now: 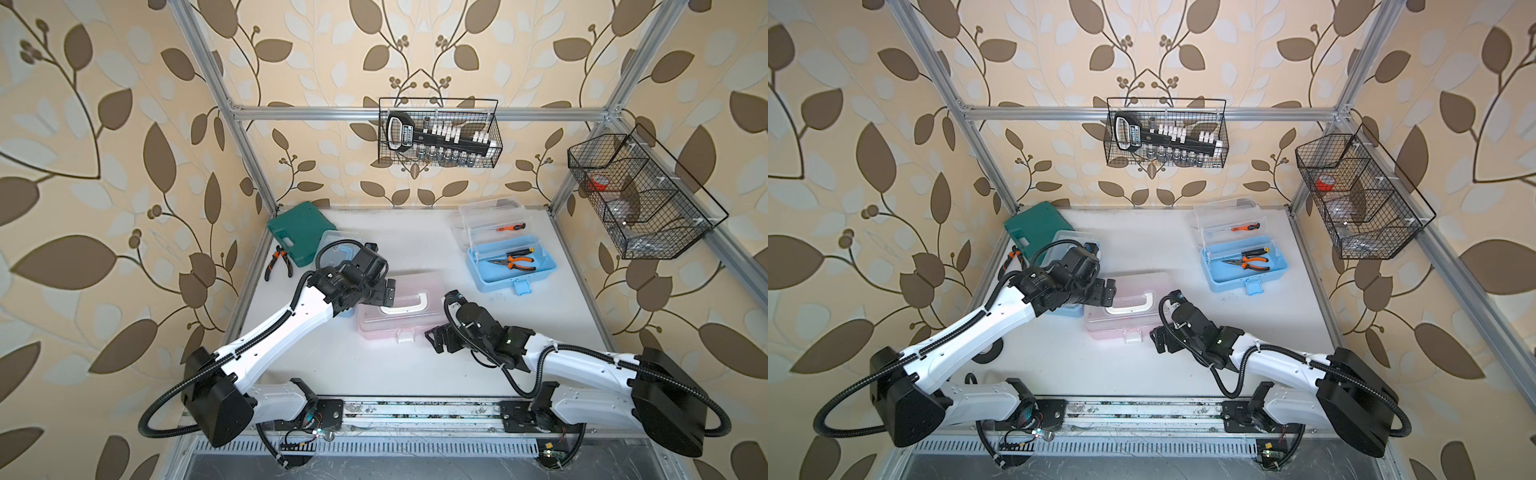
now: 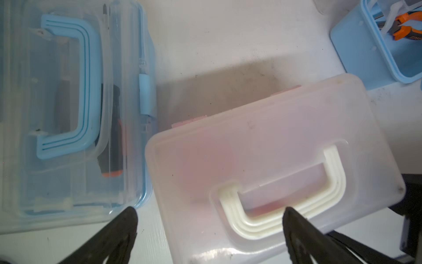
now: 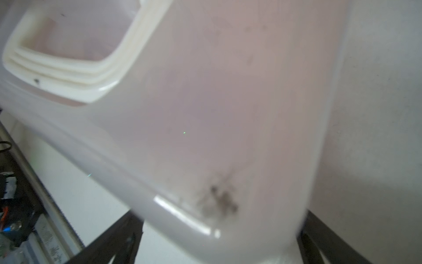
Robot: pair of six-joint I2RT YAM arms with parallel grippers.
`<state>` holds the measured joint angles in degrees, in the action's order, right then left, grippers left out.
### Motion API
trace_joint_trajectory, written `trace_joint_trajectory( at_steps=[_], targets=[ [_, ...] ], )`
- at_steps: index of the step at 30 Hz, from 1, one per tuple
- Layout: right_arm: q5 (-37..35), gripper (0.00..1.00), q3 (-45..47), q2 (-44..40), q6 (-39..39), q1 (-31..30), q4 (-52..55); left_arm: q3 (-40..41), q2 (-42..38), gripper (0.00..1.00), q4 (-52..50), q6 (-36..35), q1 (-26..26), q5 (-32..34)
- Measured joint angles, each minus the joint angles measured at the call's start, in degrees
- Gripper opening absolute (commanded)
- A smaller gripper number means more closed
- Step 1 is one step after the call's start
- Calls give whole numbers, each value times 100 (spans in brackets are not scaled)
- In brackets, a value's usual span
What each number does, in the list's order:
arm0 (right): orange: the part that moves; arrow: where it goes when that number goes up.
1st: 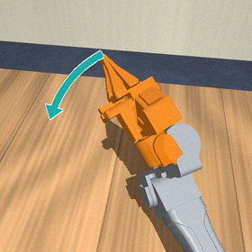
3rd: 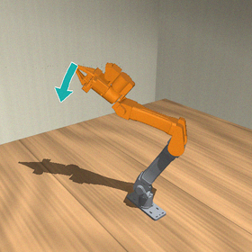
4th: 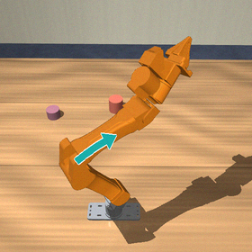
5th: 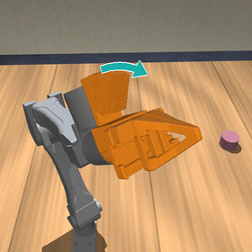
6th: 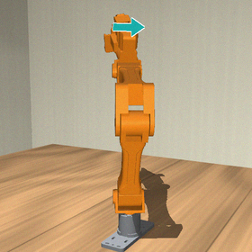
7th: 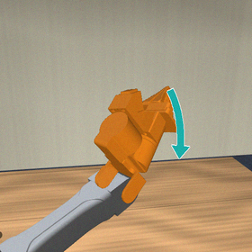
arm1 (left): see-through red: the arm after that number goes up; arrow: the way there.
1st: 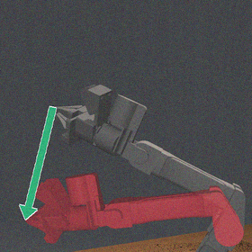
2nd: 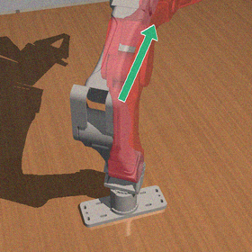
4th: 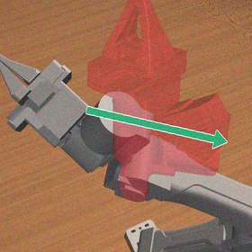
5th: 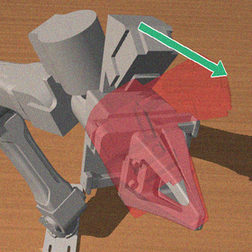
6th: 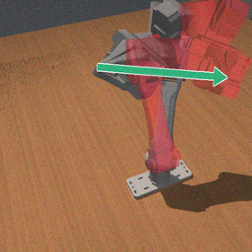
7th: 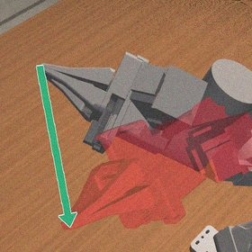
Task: Close toolboxes
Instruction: Move the toolbox to the center of the board.
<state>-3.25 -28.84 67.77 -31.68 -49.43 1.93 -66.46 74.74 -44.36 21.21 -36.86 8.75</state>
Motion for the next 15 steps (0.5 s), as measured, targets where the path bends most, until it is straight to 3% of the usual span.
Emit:
trace_joint_trajectory(
  at_steps=[4, 15],
  targets=[
    [304, 90, -9, -136, -275, 7, 24, -422, 586, 99, 61, -251, 101, -83],
    [979, 92, -192, 111, -828, 409, -129, -1056, 1685, 99, 63, -573, 170, -83]
  ],
)
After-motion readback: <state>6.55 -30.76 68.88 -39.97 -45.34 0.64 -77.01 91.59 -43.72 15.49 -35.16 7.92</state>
